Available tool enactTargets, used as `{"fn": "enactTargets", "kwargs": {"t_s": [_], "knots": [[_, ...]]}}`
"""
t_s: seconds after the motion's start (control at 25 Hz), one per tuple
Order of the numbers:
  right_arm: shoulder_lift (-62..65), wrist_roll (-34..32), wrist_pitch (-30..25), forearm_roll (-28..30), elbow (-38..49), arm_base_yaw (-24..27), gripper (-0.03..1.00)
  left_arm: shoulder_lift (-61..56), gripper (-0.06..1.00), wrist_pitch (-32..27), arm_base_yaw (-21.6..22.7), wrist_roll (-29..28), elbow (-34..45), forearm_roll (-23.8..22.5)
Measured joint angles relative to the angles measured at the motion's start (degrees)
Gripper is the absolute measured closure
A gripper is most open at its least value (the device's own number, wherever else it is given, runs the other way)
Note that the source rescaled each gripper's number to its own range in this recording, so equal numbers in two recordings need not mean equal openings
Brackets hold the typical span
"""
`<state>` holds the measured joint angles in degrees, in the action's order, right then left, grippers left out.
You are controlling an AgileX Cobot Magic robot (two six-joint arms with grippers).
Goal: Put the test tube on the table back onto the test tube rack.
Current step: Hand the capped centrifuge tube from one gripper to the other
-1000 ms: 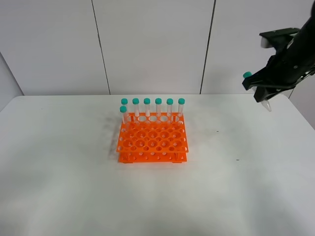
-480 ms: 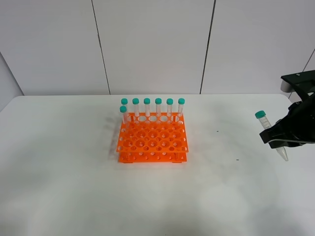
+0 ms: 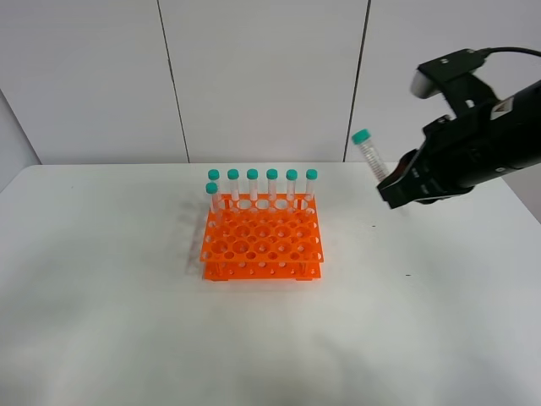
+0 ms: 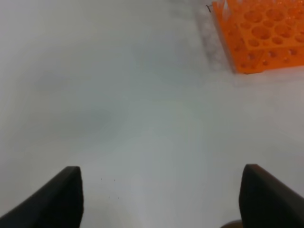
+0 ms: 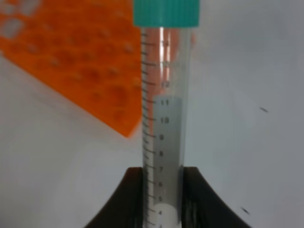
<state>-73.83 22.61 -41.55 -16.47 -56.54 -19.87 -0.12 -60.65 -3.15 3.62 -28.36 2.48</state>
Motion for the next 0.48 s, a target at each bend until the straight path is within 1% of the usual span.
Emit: {"fn": "enactTargets", "kwargs": {"t_s": [0.12,0.24,0.32,0.48], "knots": [[-3.7,3.3,1.9,-2.6,-0.1,-6.3,0.96,0.0,-0.06,0.0,0.0,0.0,0.0,0.0],[-8.6,10.0,4.1,-7.7,-0.1,-10.8,0.96,0.0,-0.06,0.0,0.0,0.0,0.0,0.0],[-11.3,14.9,4.8,-12.2,-0.1,-11.8,0.96,0.0,-0.06,0.0,0.0,0.0,0.0,0.0],[-13.9,25.2,5.0,-19.8,-0.1,-11.9,0.96,0.0,-0.06,0.0,0.0,0.0,0.0,0.0]]}}
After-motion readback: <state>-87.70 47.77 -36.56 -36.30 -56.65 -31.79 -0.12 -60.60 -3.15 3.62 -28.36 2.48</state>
